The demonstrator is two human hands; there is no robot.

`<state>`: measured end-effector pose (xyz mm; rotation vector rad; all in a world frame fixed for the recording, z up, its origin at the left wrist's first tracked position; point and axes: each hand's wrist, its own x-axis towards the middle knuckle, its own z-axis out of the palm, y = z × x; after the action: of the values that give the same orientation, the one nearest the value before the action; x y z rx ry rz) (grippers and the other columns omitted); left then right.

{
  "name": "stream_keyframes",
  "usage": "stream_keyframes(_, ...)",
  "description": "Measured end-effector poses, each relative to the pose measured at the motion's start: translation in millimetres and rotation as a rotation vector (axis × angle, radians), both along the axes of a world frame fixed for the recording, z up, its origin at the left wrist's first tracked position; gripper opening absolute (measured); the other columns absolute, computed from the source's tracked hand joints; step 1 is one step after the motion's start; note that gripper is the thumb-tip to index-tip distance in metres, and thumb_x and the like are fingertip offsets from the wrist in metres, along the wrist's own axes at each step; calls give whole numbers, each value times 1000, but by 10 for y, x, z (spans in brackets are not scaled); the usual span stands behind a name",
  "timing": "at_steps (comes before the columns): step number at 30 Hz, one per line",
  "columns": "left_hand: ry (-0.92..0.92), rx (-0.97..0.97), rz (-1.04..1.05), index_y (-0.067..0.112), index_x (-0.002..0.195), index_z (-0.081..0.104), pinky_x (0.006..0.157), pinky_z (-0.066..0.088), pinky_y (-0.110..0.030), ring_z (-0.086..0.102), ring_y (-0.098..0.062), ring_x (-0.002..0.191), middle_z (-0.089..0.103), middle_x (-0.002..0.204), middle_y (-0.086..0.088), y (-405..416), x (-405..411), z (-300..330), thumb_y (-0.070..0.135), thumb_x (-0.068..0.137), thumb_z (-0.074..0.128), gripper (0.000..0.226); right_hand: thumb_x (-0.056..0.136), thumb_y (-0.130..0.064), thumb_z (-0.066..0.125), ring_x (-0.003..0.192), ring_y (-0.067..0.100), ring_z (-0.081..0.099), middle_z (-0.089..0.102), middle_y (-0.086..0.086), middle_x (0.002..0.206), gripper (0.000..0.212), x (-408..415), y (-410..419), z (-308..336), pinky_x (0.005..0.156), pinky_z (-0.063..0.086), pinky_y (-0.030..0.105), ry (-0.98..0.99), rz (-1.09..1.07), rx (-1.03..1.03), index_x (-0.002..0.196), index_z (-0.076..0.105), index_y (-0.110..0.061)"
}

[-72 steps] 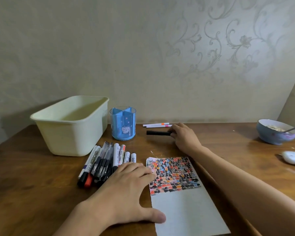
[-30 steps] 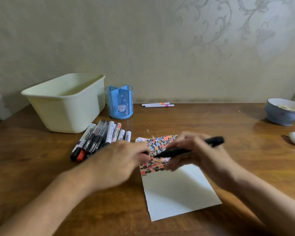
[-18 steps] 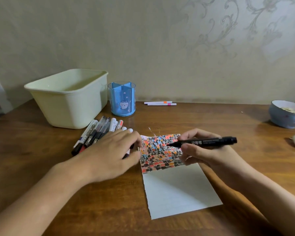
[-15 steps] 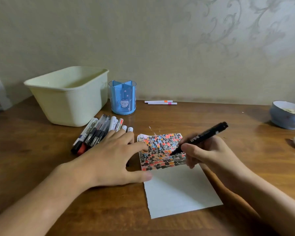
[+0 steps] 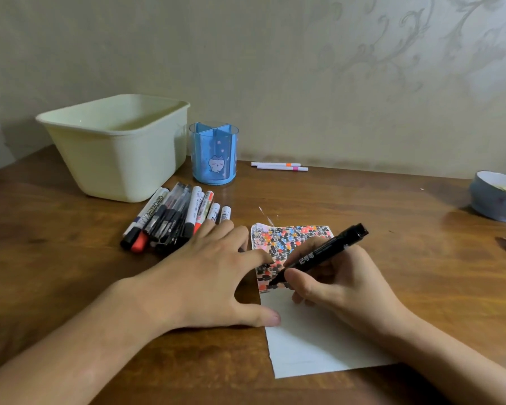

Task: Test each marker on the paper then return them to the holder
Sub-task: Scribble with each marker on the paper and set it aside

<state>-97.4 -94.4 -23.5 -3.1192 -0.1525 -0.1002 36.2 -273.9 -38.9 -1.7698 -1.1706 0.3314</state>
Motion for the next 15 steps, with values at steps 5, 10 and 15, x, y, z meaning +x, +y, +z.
stream_keyframes(5, 2, 6, 4, 46, 144, 32, 101, 24, -31, 25, -12, 103, 30, 104, 11, -3, 5, 2, 95, 70, 32, 89, 88, -11, 74, 58, 22, 70, 72, 9, 71, 7, -7, 2, 7, 59, 60, 38, 5, 5, 11, 84, 71, -16)
stream_keyframes(10, -6, -2, -5, 46, 143, 34, 102, 24, -33, 25, -10, 103, 31, 105, 11, -2, 2, 0, 94, 71, 33, 87, 88, -12, 73, 61, 21, 72, 73, 7, 72, 7, -3, 1, 4, 60, 58, 31, 28, 9, -5, 86, 71, -18)
stream_keyframes(15, -5, 17, -9, 45, 143, 34, 103, 24, -33, 26, -12, 103, 31, 105, 10, 3, 2, -4, 94, 71, 31, 87, 88, -14, 73, 62, 21, 72, 73, 6, 73, 4, 4, 2, -6, 61, 59, 32, 25, 1, -22, 86, 71, -17)
